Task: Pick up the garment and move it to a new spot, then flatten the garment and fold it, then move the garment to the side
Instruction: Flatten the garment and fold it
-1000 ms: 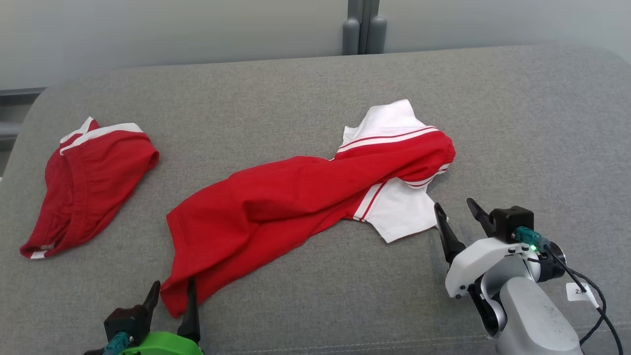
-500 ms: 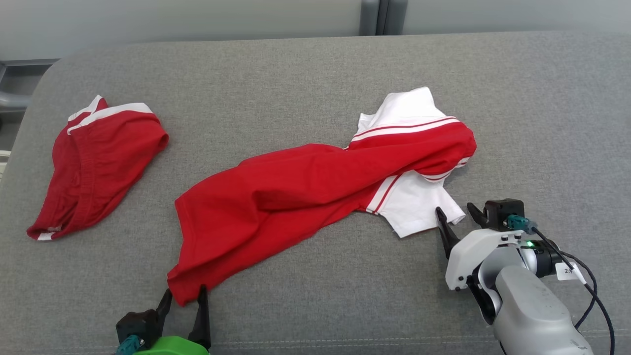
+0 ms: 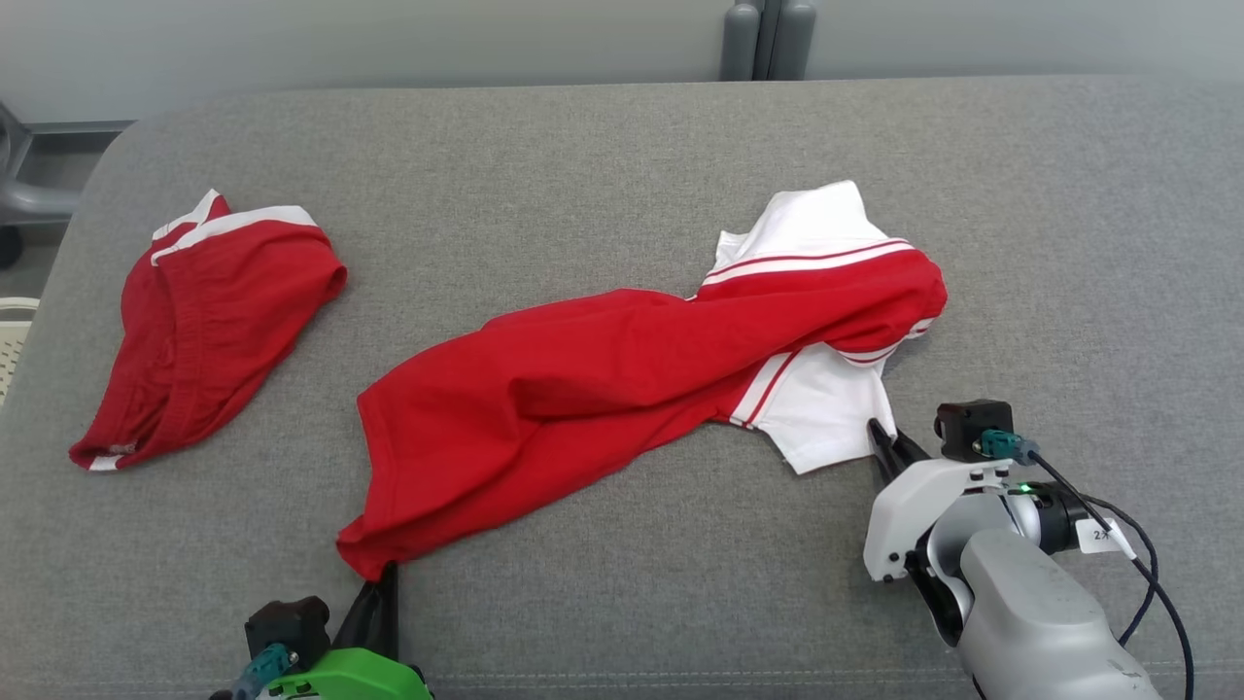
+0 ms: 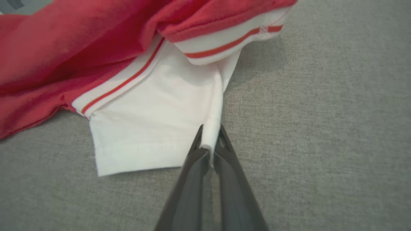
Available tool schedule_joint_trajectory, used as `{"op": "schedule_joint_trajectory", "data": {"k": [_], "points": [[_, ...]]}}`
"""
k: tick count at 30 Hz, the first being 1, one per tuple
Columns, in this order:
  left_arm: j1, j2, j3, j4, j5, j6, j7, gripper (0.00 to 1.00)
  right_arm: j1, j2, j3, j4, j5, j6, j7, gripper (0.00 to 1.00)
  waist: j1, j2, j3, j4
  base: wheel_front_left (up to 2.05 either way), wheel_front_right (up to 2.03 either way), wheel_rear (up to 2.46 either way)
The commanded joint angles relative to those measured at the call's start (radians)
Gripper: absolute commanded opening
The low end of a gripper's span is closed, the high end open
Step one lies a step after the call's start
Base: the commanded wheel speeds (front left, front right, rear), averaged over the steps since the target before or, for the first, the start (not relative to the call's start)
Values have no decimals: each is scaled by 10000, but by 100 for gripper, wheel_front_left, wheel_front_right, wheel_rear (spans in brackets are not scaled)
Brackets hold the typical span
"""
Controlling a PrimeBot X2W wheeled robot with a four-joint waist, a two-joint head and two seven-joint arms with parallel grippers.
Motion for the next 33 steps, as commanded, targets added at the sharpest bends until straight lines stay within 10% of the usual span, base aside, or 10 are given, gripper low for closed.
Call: {"op": "schedule_joint_trajectory", "data": {"k": [1,20,33], "points": [[-145,22,34,-149,47,-12,-38,0,-74,-59,71,-32,146,-6,-85,0,0,0,-43,1,0,0,0],[-336,858,133,-3858,1052,77,187,0,292,-960,692,-3817,1668,-6,-13,0,0,0,-245,-472,0,0,0],[-4959,2742,-1519,-4688,308,-108,1840,0,-3035,-1527,1906,-4545,2304,-6,1143,0,0,0,1071,-1021,0,0,0]]}}
